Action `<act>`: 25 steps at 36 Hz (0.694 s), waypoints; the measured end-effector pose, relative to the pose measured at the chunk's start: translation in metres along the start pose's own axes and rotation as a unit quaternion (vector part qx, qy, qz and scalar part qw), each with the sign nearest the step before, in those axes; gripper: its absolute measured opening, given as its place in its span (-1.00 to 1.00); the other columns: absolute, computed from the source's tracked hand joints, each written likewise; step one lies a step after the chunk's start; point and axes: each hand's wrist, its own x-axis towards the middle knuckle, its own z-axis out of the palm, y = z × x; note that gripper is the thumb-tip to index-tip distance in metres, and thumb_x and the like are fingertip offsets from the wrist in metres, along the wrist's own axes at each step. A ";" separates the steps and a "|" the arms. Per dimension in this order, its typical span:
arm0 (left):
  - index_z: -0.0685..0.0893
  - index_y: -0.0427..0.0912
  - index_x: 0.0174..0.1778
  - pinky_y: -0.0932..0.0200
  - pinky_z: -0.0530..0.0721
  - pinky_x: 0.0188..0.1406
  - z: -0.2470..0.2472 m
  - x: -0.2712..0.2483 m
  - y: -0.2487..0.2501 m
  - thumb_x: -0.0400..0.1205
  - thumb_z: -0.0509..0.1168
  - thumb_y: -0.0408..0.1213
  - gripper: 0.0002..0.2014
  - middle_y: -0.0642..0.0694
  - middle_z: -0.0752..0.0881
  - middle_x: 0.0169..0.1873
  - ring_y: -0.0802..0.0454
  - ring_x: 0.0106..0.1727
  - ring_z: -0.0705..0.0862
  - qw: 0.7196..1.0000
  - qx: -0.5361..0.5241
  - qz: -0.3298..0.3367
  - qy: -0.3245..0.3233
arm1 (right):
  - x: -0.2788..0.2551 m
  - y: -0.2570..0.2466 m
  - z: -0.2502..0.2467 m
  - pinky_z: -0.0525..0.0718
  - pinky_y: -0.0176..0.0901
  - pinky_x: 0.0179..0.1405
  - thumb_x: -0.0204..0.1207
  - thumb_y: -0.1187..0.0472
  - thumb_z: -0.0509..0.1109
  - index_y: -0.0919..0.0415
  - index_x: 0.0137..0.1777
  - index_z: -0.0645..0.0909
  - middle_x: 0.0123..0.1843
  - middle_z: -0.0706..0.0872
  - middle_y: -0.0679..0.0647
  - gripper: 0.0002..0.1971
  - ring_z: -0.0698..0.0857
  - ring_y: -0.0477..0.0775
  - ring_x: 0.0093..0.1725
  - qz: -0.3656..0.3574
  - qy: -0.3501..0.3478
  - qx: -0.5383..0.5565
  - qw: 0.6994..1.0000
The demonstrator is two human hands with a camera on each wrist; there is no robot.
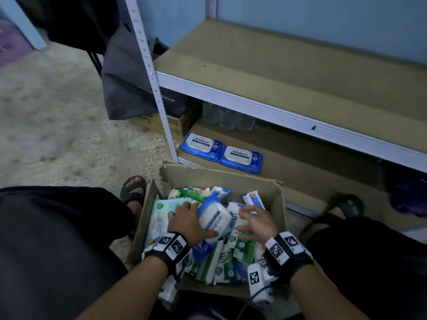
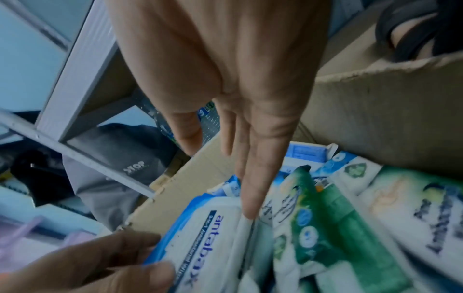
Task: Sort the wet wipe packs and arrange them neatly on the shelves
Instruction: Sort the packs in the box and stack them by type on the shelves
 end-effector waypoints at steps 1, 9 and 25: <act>0.32 -0.02 0.58 -0.21 0.36 0.44 0.003 -0.001 -0.002 0.30 0.39 0.47 0.01 -0.07 0.46 0.46 -0.14 0.49 0.42 1.000 0.012 -0.003 -0.021 | 0.003 0.003 0.000 0.80 0.15 -0.13 0.63 0.14 0.42 0.17 0.24 0.60 0.04 0.68 0.19 -0.76 0.68 0.19 -0.20 0.010 -0.010 -0.037 0.999; 0.46 -0.08 0.56 -0.03 0.57 0.38 0.013 -0.004 -0.003 0.44 0.44 0.24 -0.19 -0.16 0.52 0.39 -0.14 0.42 0.51 0.999 -0.039 -0.001 -0.026 | 0.024 0.020 0.025 0.75 -0.18 -0.28 0.61 0.06 0.41 0.15 0.57 0.47 0.04 0.69 0.11 -0.46 0.64 0.07 -0.16 0.026 -0.064 -0.217 0.974; 0.80 0.07 0.23 0.23 0.68 0.18 -0.003 -0.007 -0.023 0.56 0.31 -0.16 -0.66 0.01 0.81 0.13 -0.01 0.15 0.74 0.982 -0.146 0.011 -0.122 | 0.032 0.025 0.046 0.53 -0.13 0.28 0.47 -0.33 0.41 0.22 0.52 0.40 0.43 0.60 0.14 -0.21 0.60 0.18 0.39 -0.041 0.053 -0.450 0.891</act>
